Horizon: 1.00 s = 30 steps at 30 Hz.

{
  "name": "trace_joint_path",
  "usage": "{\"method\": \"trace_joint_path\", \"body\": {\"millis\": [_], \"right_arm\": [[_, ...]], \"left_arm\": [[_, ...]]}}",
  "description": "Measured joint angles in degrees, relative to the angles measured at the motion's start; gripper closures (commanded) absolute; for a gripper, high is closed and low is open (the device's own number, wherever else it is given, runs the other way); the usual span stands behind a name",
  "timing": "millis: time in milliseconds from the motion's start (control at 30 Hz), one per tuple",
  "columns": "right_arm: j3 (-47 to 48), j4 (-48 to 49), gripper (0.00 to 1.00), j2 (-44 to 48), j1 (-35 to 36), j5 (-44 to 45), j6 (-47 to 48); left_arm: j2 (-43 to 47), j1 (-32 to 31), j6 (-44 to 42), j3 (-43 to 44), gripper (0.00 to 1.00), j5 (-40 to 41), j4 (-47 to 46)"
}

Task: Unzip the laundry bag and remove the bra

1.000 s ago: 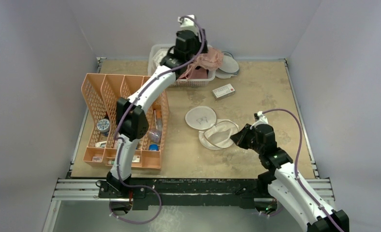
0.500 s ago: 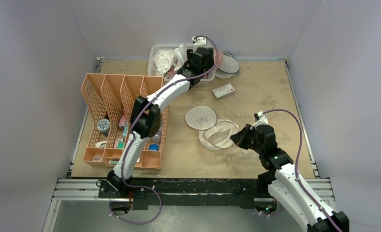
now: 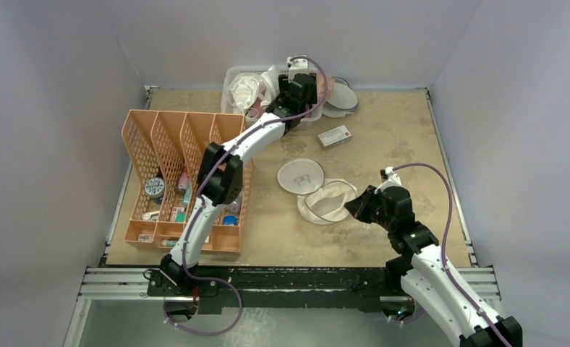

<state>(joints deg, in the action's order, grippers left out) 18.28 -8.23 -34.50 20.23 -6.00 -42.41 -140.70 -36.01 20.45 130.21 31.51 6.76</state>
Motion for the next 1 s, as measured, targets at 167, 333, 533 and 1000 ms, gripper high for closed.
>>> {"method": "trace_joint_path", "body": {"millis": [167, 333, 533, 1000], "right_arm": [[0.0, 0.0, 0.94, 0.04, 0.0, 0.0, 0.0], [0.0, 0.0, 0.94, 0.09, 0.0, 0.0, 0.0], [0.0, 0.0, 0.94, 0.09, 0.0, 0.0, 0.0], [0.0, 0.0, 0.94, 0.07, 0.0, 0.0, 0.0]], "left_arm": [[-2.84, 0.52, 1.07, 0.52, 0.44, -1.03, -0.26], [-5.4, 1.95, 1.6, 1.79, 0.79, -3.63, -0.13], [-5.35, 2.89, 0.81, 0.76, 1.0, -2.05, -0.09], [7.39, 5.27, -7.13, -13.51, 1.0, 8.17, -2.49]]}}
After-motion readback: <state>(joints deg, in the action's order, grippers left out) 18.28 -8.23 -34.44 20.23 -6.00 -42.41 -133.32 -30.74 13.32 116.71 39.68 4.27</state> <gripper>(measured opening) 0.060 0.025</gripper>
